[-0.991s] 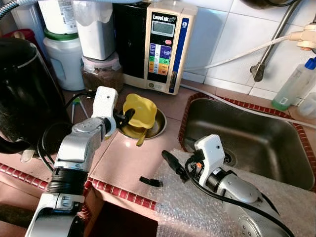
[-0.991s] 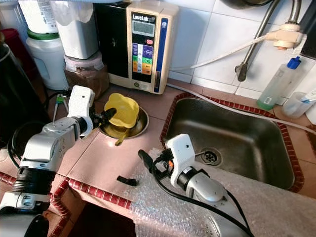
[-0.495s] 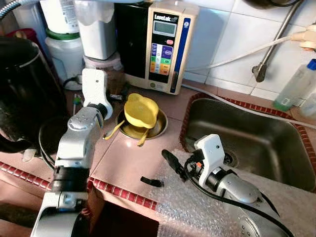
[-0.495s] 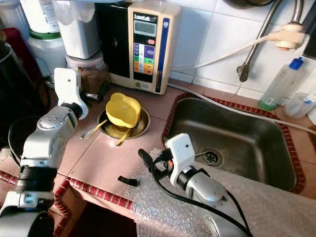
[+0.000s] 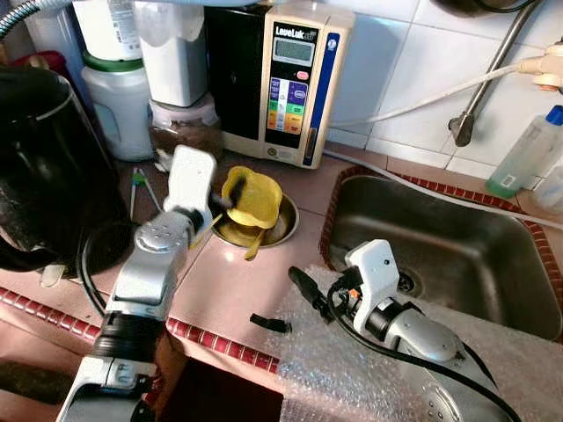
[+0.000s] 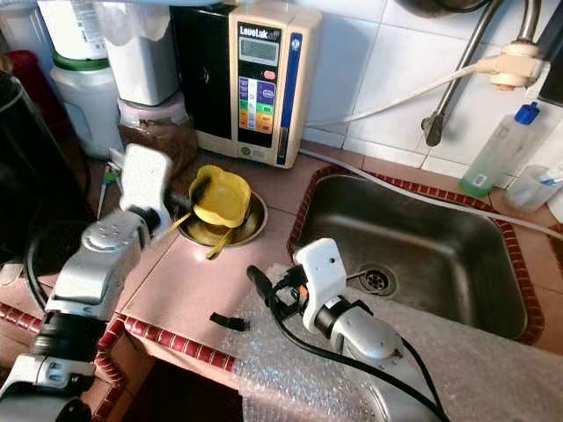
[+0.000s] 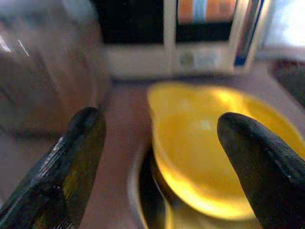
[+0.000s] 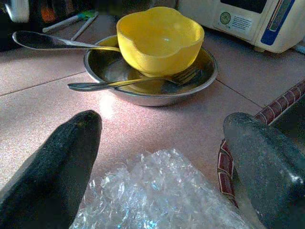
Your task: Kitchen organization
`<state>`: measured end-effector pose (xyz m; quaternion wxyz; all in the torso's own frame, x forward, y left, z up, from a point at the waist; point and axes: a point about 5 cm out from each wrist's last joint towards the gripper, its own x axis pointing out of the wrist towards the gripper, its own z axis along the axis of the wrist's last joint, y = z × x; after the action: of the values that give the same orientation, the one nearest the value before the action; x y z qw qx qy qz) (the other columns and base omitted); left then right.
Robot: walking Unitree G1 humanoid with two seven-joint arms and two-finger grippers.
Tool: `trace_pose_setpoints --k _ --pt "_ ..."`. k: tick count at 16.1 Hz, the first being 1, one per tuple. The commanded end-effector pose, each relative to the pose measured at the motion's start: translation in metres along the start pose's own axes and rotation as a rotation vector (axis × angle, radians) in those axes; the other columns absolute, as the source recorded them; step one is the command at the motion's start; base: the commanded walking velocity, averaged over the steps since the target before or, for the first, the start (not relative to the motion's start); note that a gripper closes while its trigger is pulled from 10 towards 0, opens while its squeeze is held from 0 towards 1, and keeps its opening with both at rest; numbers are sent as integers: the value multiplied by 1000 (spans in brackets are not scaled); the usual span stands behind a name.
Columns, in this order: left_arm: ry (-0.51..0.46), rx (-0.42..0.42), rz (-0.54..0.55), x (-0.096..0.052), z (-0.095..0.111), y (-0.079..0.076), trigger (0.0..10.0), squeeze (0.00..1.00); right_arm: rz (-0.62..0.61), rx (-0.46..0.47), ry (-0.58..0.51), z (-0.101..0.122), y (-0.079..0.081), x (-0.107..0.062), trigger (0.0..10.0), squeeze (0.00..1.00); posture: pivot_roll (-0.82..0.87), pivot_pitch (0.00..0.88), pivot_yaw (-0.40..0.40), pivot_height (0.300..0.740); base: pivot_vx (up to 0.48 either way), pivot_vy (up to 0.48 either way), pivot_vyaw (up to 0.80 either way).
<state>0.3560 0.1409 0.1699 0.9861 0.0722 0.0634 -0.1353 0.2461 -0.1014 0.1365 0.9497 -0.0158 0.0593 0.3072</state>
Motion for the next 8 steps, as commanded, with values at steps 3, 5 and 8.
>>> trace_pose_setpoints --k 3,5,8 --pt "61 -79 -27 5 3 -8 10000 0 -6 -11 2 0 -1 0 10000 0 91 0 -52 740 0 0 0" --pt "96 -148 -44 5 8 -12 10000 0 -6 -11 6 -1 -1 0 10000 0 89 0 -54 740 0 0 0" --pt "159 -110 -45 6 4 -9 9333 0 -4 -15 9 -1 -1 0 10000 0 92 0 -53 740 0 0 0"
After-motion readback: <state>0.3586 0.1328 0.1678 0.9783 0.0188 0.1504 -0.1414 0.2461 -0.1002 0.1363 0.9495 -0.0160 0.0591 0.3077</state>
